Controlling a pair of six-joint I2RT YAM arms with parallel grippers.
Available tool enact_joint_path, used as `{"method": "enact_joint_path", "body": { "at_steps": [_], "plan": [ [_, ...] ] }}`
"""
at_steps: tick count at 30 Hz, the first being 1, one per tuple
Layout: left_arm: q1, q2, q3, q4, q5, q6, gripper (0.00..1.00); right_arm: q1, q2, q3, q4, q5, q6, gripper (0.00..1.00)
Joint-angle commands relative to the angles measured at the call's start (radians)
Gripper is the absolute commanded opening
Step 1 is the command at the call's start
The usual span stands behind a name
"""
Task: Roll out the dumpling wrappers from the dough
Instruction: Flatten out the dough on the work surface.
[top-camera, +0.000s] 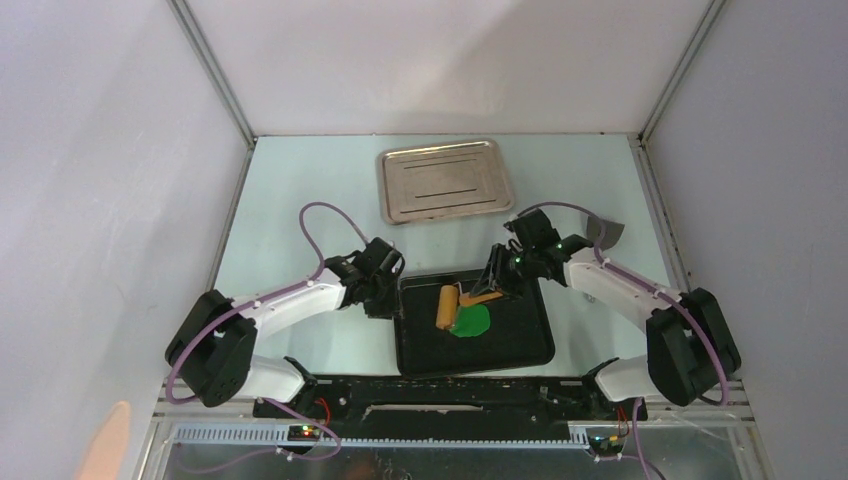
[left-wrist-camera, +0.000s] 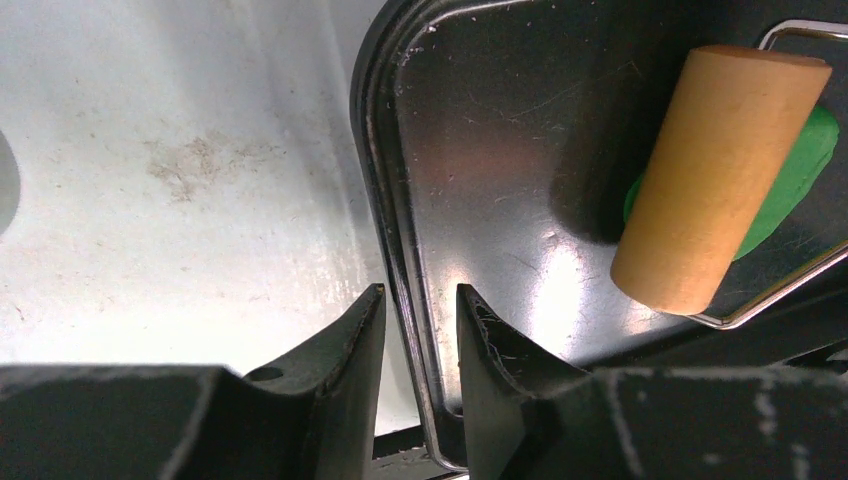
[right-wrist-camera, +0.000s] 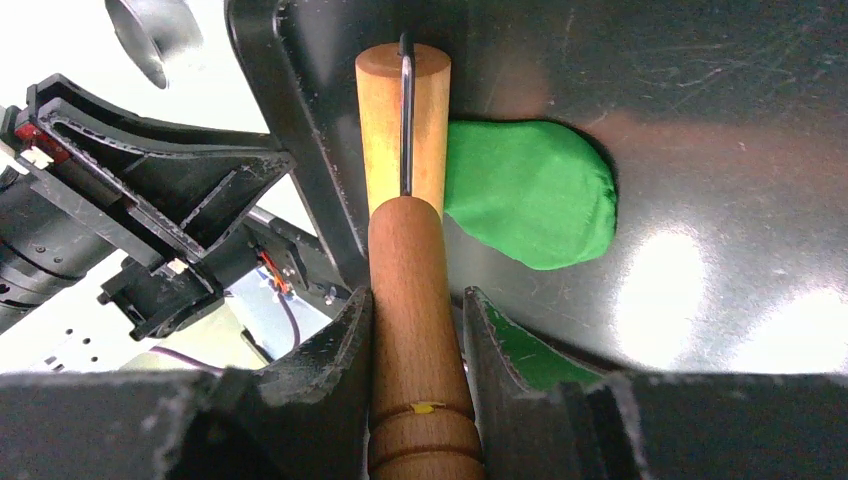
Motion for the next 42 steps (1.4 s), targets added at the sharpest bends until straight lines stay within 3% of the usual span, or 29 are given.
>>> {"method": "enact_joint_path", "body": {
  "at_steps": [1,7,12,20,33,42],
  "plan": [
    [-0.004,-0.036,0.036,-0.010,-0.025,0.018,0.36,0.006,0.034,-0.112,-0.337,0.242,-0.089,0.00],
    [-0.004,-0.024,0.052,-0.010,-0.023,0.019,0.36,-0.041,-0.111,-0.112,-0.477,0.245,-0.118,0.00],
    [-0.005,-0.020,0.058,-0.016,-0.025,0.023,0.36,-0.044,-0.091,-0.112,-0.518,0.181,-0.135,0.00],
    [-0.004,-0.030,0.057,-0.023,-0.025,0.019,0.36,-0.039,-0.028,-0.107,-0.466,0.085,-0.129,0.00],
    [-0.005,-0.035,0.058,-0.027,-0.025,0.018,0.36,-0.009,0.108,-0.005,-0.433,0.133,-0.101,0.00],
    [-0.004,-0.043,0.050,-0.021,-0.052,0.019,0.36,-0.001,-0.060,0.044,-0.400,0.093,-0.245,0.00]
  ]
}}
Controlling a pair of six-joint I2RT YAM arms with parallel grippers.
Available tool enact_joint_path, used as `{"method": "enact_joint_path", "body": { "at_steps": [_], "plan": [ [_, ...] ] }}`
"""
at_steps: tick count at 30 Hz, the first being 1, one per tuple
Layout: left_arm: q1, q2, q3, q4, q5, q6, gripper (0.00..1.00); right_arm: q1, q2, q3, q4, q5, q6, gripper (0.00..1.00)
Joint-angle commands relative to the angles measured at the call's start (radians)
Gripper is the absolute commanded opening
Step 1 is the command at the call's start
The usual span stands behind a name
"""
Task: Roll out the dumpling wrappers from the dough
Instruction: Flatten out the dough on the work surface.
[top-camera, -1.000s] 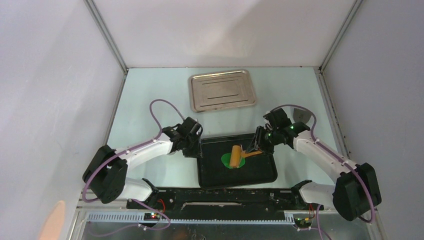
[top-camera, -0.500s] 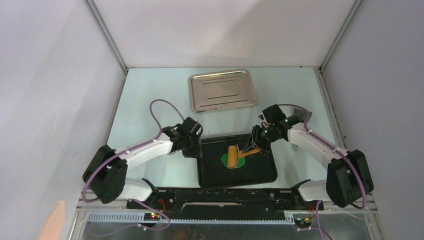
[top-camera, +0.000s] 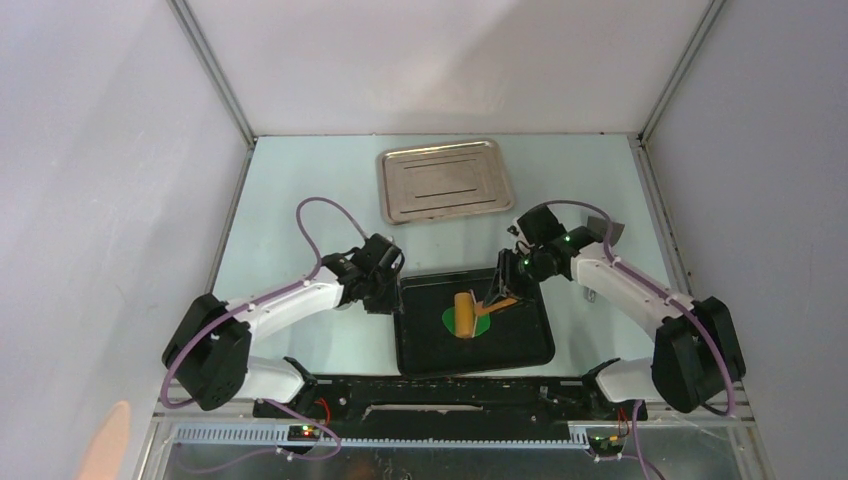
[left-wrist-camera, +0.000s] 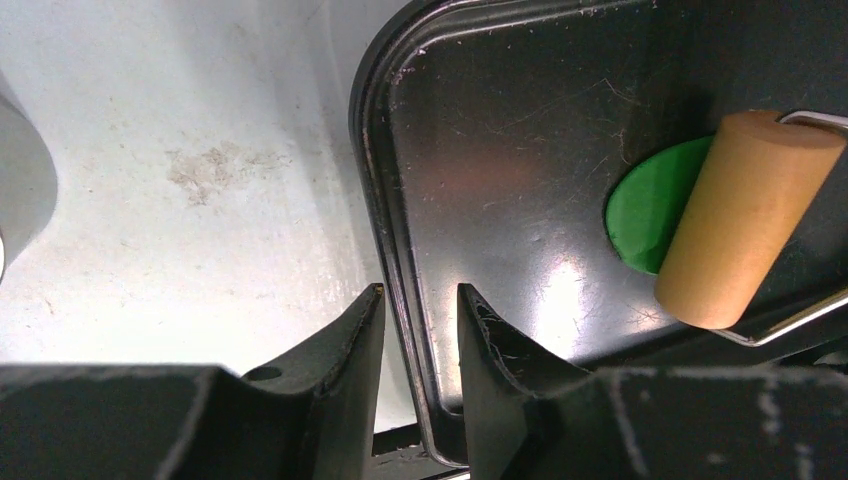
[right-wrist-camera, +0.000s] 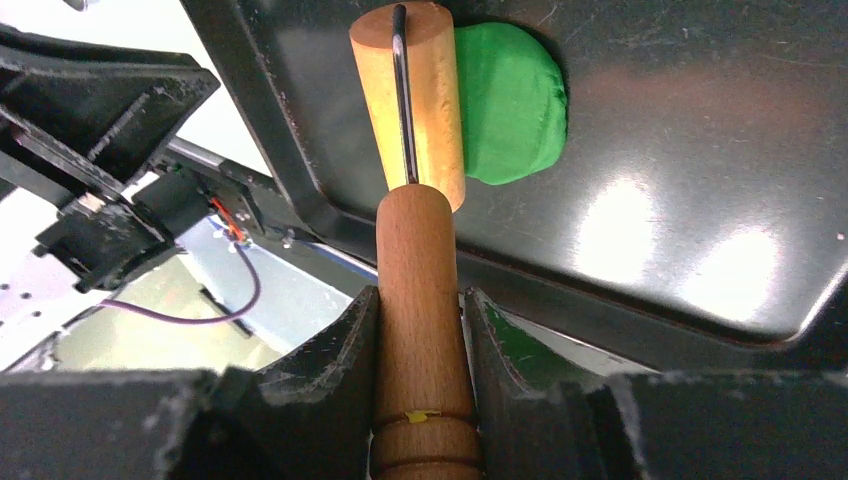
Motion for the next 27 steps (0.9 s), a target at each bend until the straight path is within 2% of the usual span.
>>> {"method": "enact_joint_path", "body": {
  "at_steps": [1,8,11,16,27],
  "plan": [
    [-0.005,-0.023,0.019,0.010,-0.024,0.012,0.36,0.017,-0.057,-0.049,-0.161,0.132,-0.145,0.00],
    [-0.006,-0.022,0.025,0.005,-0.022,0.020,0.36,-0.012,-0.133,-0.048,-0.179,0.085,-0.183,0.00],
    [-0.004,-0.023,0.022,0.008,-0.021,0.020,0.35,-0.039,-0.137,-0.044,-0.211,0.115,-0.188,0.00],
    [-0.005,-0.020,0.020,0.012,-0.019,0.018,0.35,-0.024,-0.054,-0.010,-0.274,0.224,-0.163,0.00],
    [-0.005,-0.037,0.011,0.006,-0.025,0.016,0.35,0.054,0.117,0.001,-0.186,0.272,-0.095,0.00]
  ]
}}
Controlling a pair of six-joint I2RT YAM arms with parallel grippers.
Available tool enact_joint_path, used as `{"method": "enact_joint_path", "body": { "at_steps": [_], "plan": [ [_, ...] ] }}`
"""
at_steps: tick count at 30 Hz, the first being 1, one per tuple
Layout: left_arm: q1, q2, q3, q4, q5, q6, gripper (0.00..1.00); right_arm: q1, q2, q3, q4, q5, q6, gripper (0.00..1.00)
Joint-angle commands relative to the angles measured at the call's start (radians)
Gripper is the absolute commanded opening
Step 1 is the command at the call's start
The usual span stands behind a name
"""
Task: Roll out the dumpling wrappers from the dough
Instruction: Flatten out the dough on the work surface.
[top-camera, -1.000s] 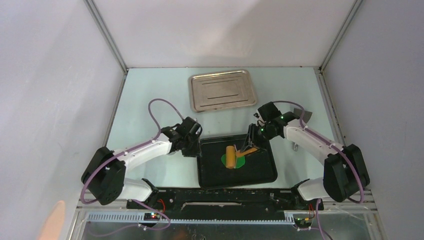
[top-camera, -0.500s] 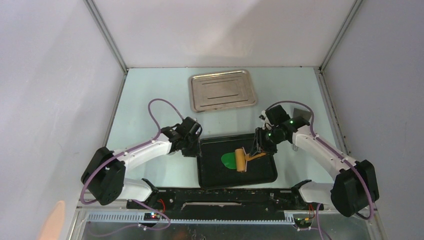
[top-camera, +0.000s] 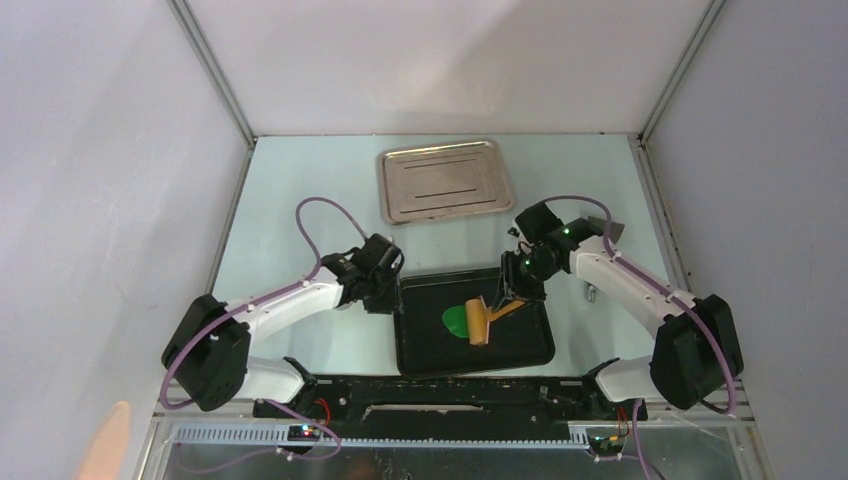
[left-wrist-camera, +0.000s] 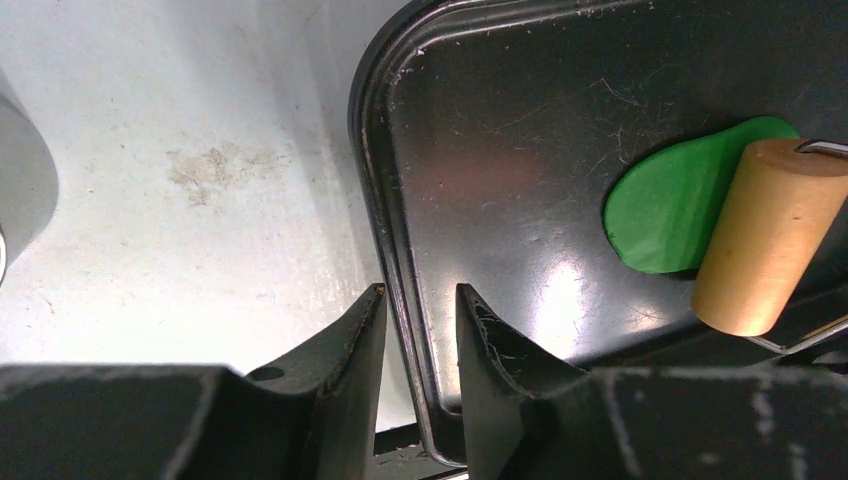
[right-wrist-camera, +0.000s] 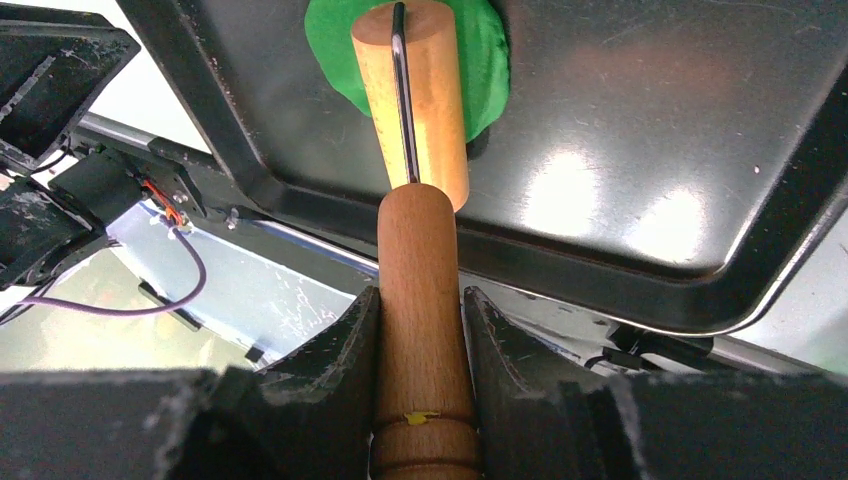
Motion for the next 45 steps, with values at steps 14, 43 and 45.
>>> {"method": "enact_joint_path", "body": {
  "at_steps": [14,43,45],
  "plan": [
    [-0.004,-0.040,0.016,-0.002,-0.035,0.020,0.35,0.077,0.318,-0.038,0.066,0.208,0.028,0.00],
    [-0.004,-0.031,0.023,-0.002,-0.035,0.027,0.36,0.004,0.099,0.037,0.012,0.078,0.001,0.00],
    [-0.005,-0.029,0.026,0.002,-0.031,0.025,0.36,0.008,0.069,0.094,-0.017,0.053,-0.002,0.00]
  ]
}}
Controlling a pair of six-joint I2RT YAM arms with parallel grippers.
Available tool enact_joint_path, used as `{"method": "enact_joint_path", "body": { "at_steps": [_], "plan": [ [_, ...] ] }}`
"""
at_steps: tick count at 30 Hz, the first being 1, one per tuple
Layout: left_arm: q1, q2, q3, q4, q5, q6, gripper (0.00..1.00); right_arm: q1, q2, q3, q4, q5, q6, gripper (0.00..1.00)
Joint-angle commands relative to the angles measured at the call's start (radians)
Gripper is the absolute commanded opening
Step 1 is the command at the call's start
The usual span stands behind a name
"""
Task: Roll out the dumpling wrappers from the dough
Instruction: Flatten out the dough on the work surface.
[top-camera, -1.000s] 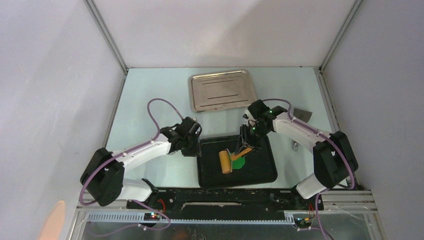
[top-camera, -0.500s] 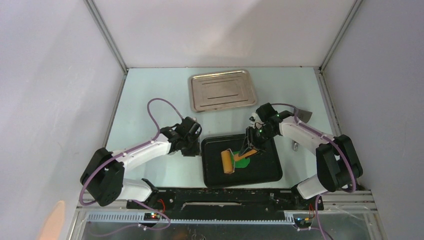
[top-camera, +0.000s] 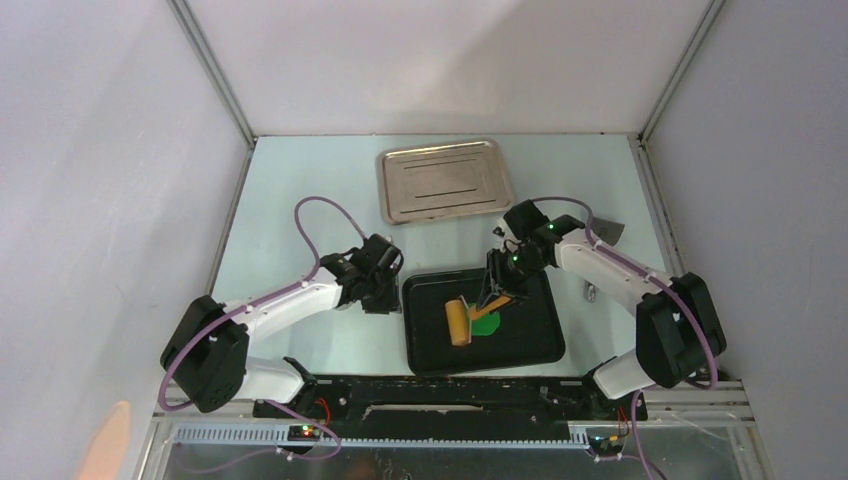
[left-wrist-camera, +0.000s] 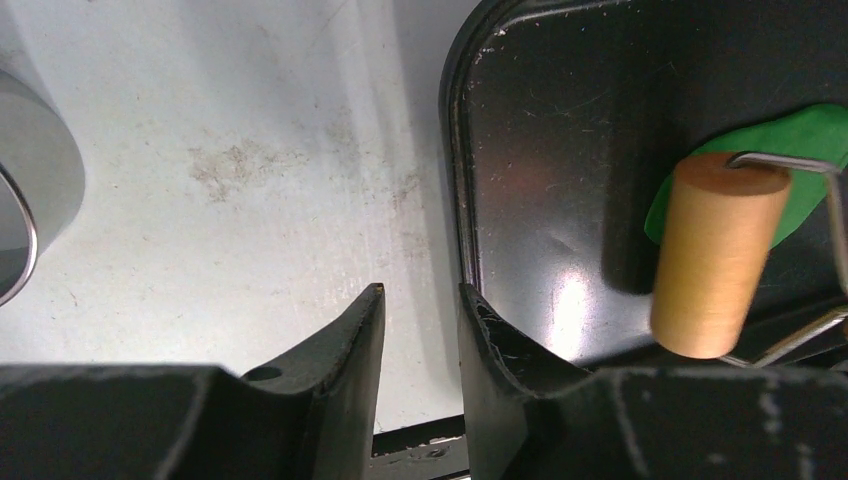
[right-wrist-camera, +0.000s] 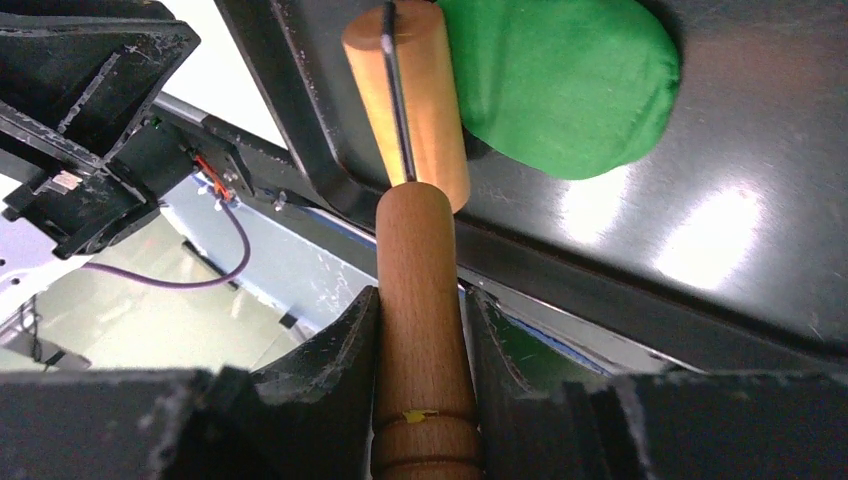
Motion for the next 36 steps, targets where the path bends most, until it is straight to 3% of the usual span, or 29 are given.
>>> {"method": "enact_joint_path", "body": {
  "at_steps": [1,11,29,36],
  "plan": [
    [-0.005,-0.020,0.028,0.019,-0.008,0.017,0.37,0.001,-0.056,0.102,-0.149,0.207,-0.025,0.00],
    [-0.005,-0.025,0.021,0.030,0.001,0.014,0.36,-0.054,-0.094,0.091,-0.208,0.268,-0.061,0.00],
    [-0.005,-0.044,0.010,0.020,-0.011,0.014,0.36,-0.040,0.153,-0.024,-0.074,0.359,-0.056,0.00],
    [-0.005,-0.033,0.023,0.008,-0.009,0.027,0.36,-0.112,0.064,-0.125,-0.076,0.386,-0.064,0.00]
  ]
}}
